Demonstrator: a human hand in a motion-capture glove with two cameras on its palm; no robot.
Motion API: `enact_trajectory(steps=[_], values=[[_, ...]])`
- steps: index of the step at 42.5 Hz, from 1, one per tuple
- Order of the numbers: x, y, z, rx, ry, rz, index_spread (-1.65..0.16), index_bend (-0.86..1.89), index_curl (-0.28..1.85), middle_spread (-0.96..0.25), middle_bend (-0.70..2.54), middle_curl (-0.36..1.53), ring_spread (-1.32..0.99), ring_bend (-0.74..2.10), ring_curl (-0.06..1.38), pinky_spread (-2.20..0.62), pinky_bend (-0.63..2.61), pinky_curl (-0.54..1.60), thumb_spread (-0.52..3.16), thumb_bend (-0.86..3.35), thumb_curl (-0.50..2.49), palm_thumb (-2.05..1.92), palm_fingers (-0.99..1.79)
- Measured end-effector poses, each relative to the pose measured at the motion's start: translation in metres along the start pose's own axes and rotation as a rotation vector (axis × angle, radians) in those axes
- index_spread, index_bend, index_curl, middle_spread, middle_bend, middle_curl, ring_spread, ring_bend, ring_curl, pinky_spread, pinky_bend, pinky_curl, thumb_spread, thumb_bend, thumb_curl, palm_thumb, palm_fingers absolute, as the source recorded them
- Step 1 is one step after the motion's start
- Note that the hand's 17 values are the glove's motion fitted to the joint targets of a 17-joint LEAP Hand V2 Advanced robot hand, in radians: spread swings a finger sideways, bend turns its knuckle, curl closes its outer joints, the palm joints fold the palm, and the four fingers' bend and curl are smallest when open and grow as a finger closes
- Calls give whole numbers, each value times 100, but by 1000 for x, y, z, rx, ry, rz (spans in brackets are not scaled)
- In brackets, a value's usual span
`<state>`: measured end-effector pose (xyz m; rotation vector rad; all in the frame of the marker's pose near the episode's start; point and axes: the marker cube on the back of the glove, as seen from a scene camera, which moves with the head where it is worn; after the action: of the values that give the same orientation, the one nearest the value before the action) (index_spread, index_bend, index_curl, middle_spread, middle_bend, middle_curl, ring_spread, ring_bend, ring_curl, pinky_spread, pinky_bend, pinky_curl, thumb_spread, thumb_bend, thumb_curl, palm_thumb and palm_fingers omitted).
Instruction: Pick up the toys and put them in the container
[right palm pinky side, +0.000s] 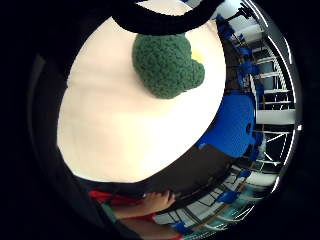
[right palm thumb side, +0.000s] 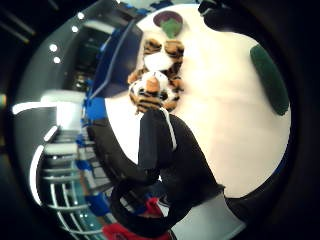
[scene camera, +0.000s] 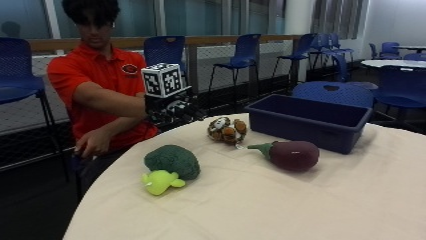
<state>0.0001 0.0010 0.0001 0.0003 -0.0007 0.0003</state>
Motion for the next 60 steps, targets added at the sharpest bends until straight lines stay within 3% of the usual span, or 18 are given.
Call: enact_trajectory(steps=[9,20,30,43,54,60], values=[[5,0,-2,22,8,6,-26,29,14,-11,23,11,-7,14,2,3,41,15,92,-3,3,-5,5],[17,-13,-3,41,-8,5,-32,30,21,-14,24,18,-9,17,4,4,44,20,118,-4,7,-6,1],[42,-51,-2,74,118,41,-34,29,26,-14,23,23,-9,18,7,4,43,23,118,-7,9,-11,-4],[103,-90,6,-24,171,205,-36,22,29,-13,16,25,-7,15,9,7,51,28,110,-9,10,-13,-7],[142,-100,44,-270,89,332,-35,13,27,-8,9,22,-1,13,7,14,105,42,108,-5,14,-6,-13],[146,-95,56,-296,83,345,-35,10,25,-6,10,20,1,20,10,12,121,47,111,-2,17,-1,-15]])
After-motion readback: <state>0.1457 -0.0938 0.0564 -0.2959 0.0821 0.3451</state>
